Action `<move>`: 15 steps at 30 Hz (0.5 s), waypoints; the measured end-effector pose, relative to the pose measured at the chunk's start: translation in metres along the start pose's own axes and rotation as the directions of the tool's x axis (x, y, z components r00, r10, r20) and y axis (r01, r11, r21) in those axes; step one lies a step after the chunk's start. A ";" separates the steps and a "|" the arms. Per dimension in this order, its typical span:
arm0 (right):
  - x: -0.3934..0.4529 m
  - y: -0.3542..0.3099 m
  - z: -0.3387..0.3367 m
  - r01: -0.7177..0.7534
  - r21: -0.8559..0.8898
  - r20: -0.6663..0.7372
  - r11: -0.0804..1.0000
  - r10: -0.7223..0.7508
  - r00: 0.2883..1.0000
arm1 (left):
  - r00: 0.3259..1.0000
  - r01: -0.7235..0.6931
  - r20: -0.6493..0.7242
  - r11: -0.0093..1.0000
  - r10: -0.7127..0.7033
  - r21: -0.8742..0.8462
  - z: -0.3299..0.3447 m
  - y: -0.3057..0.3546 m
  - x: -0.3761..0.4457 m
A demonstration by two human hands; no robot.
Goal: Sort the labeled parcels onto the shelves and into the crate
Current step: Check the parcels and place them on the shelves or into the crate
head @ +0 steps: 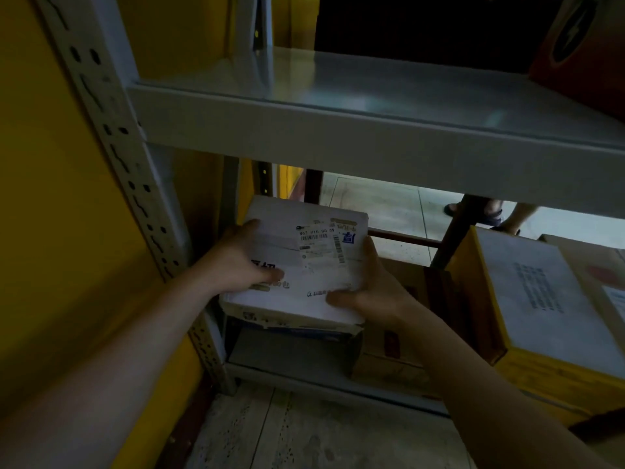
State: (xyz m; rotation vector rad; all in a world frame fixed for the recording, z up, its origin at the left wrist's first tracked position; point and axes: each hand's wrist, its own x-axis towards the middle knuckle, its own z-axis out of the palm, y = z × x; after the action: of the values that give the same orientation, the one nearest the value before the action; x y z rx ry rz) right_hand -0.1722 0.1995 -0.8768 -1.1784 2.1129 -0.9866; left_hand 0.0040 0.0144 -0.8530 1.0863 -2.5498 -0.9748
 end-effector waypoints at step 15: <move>0.043 0.055 0.046 -0.235 -0.078 0.092 0.969 0.242 0.966 | 0.980 0.110 0.166 0.994 -0.111 0.015 0.076 -0.053 0.052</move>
State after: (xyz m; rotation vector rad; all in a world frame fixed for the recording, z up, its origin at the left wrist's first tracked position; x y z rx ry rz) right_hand -0.1866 0.1658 -0.9521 -0.9545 2.1593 -0.7376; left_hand -0.0347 -0.0116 -0.9490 1.2071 -2.6482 -1.1309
